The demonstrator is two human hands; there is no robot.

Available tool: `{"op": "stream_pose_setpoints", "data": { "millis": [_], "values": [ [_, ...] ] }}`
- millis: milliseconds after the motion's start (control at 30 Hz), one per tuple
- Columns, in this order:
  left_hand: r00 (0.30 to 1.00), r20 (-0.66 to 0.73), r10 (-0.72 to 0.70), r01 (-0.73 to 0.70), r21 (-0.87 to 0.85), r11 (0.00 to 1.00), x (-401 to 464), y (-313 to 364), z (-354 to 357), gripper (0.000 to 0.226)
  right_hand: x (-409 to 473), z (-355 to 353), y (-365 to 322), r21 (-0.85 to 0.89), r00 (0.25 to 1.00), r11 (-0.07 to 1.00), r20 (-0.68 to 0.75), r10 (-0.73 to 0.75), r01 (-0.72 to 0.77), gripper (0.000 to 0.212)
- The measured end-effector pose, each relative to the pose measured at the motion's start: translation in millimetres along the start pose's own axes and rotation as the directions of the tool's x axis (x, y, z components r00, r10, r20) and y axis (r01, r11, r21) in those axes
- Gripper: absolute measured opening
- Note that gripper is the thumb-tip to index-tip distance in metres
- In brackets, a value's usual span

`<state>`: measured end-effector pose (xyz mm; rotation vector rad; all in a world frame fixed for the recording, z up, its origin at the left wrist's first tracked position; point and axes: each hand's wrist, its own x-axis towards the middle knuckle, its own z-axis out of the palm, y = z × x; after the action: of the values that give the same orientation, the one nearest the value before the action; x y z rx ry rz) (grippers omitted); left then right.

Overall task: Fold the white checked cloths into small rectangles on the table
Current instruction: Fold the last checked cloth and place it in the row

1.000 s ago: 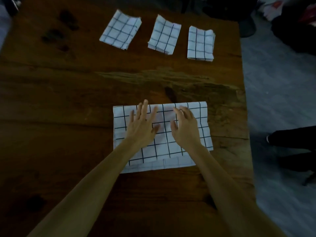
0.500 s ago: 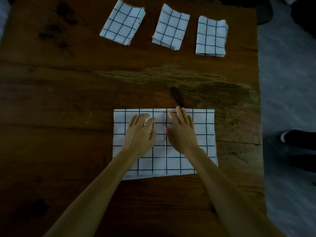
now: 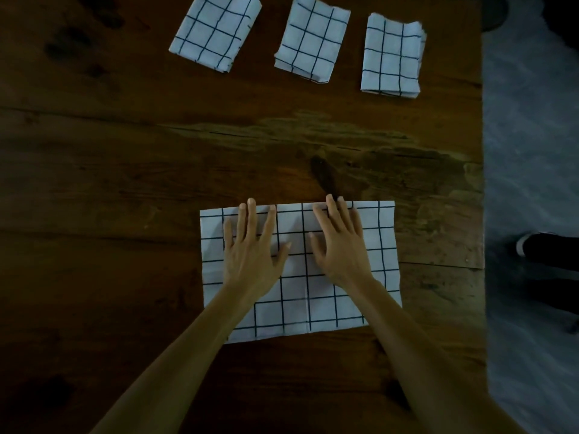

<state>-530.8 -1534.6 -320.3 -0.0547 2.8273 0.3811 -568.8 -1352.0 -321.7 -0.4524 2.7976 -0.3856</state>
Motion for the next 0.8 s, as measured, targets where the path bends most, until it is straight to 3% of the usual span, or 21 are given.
{"op": "stream_pose_setpoints", "data": {
  "millis": [267,467,667,733,800],
  "values": [
    [0.996,-0.076,-0.047,0.045,-0.028,0.999,6,8,-3,0.067,-5,3,-4,-0.011,0.999,0.999,-0.035,-0.034,0.033,0.057],
    [0.997,0.01,-0.074,0.073,0.017,0.997,1,-1,4,0.08,10,7,-32,-0.004,0.996,0.997,-0.025,-0.08,0.08,0.06],
    [0.993,-0.037,-0.116,0.117,0.02,0.993,-10,-15,4,0.071,4,20,-27,-0.13,0.998,0.99,0.039,-0.043,0.048,0.064],
    [0.985,-0.061,-0.159,0.159,-0.008,0.987,-10,-12,1,0.068,4,18,-27,-0.109,0.999,0.993,0.025,-0.04,0.043,0.062],
    [0.991,-0.077,-0.107,0.105,-0.022,0.994,-5,-5,0,0.065,7,17,-32,-0.073,0.997,0.994,0.012,-0.077,0.078,0.059]
  ]
}}
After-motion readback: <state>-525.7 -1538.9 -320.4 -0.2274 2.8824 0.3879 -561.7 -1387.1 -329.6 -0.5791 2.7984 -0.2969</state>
